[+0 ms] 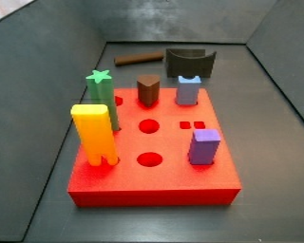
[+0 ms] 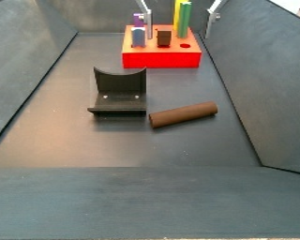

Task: Pick up the oval object. Move up. Place the oval object on the fixture. Regrasp the oval object. Move to above the board. Insert the oval object.
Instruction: Pick up the oval object.

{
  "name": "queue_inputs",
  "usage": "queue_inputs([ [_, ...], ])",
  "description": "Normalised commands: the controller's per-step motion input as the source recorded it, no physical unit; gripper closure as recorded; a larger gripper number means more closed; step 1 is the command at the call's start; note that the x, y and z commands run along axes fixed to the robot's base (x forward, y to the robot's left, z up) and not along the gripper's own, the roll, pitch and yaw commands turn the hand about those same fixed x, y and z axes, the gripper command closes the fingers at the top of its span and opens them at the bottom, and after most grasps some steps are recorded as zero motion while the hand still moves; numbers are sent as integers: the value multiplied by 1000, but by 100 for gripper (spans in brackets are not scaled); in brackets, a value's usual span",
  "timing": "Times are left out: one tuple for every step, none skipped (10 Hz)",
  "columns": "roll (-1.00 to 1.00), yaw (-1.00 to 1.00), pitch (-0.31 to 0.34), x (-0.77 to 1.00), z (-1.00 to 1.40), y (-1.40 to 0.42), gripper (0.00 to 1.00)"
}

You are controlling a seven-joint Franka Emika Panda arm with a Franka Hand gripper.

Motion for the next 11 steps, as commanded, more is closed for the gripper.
queue_inputs([
  [-10,-400,-130,-403,0,91,0],
  [0,-923,-31,71,-209,69,0],
  [0,-991,-26,100,-226,20,0],
  [-49,-931,-74,157,-143,43,0],
  [-83,-900,-97,186,-117,46,0],
  [-64,-923,-79,160,-160,29,0],
  [-40,-954,-44,137,-229,14,0],
  [-16,-983,-17,111,-317,14,0],
  [-54,-963,-40,146,-343,9,0],
  [-109,-914,-81,174,-414,0,0],
  [-157,-729,-101,0,-666,69,0],
])
